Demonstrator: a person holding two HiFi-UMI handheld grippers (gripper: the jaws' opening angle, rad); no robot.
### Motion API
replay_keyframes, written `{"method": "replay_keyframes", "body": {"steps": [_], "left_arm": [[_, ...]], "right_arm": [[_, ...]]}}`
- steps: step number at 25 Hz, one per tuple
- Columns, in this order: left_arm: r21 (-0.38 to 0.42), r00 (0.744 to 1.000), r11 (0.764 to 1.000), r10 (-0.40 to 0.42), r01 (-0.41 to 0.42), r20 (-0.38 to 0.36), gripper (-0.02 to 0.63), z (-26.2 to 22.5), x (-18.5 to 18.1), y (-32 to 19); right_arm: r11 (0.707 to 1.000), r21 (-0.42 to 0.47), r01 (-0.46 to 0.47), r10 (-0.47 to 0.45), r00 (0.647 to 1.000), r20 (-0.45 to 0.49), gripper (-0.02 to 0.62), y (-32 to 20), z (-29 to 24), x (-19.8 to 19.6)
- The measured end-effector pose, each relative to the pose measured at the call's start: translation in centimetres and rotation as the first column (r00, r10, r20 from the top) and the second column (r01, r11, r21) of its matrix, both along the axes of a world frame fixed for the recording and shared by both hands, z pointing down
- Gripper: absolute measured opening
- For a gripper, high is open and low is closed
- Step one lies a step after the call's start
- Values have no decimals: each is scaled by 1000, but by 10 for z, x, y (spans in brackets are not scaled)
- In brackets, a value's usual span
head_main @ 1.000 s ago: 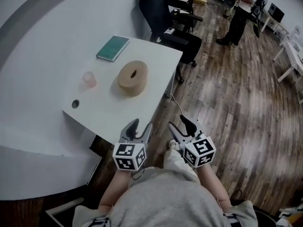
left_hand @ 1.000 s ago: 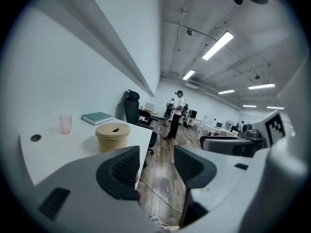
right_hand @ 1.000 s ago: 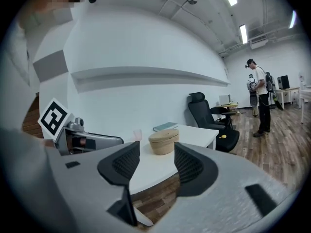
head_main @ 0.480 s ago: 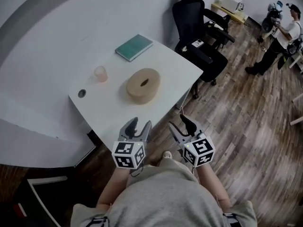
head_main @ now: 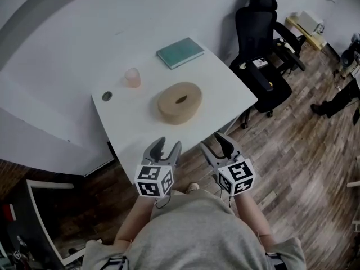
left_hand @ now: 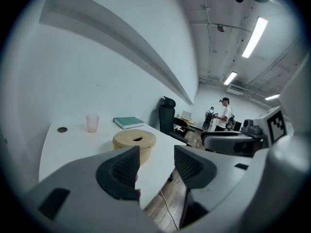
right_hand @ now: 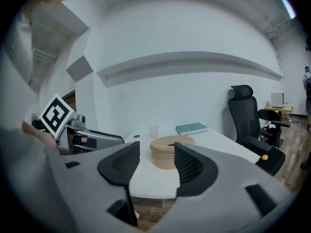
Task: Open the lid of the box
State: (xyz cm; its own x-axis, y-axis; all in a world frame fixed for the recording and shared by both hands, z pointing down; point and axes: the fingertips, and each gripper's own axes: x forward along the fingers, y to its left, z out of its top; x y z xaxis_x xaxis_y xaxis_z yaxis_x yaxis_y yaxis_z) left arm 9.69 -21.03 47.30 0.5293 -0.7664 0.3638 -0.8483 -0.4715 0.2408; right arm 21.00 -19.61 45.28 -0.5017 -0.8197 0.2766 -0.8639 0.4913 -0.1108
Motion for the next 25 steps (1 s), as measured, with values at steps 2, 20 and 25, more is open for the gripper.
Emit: {"method": "replay_keyframes", "body": {"steps": [2,20,25], "left_arm": [[-7,1000,1000,-30,30,4,210,4,-2,-6],[-97,991,987,-124,128,41,212,58,-25,-51],[-125,993,986,-105,112,62,213,76,-23,-73]], "right_arm": [[999,-3,33,-33,999,-5,222,-10,3,-2],[971,-17,237,-236,954,-184,222,-90,38,-48],[960,-54,273,-278,928,-249,221,-109,56,-55]]}}
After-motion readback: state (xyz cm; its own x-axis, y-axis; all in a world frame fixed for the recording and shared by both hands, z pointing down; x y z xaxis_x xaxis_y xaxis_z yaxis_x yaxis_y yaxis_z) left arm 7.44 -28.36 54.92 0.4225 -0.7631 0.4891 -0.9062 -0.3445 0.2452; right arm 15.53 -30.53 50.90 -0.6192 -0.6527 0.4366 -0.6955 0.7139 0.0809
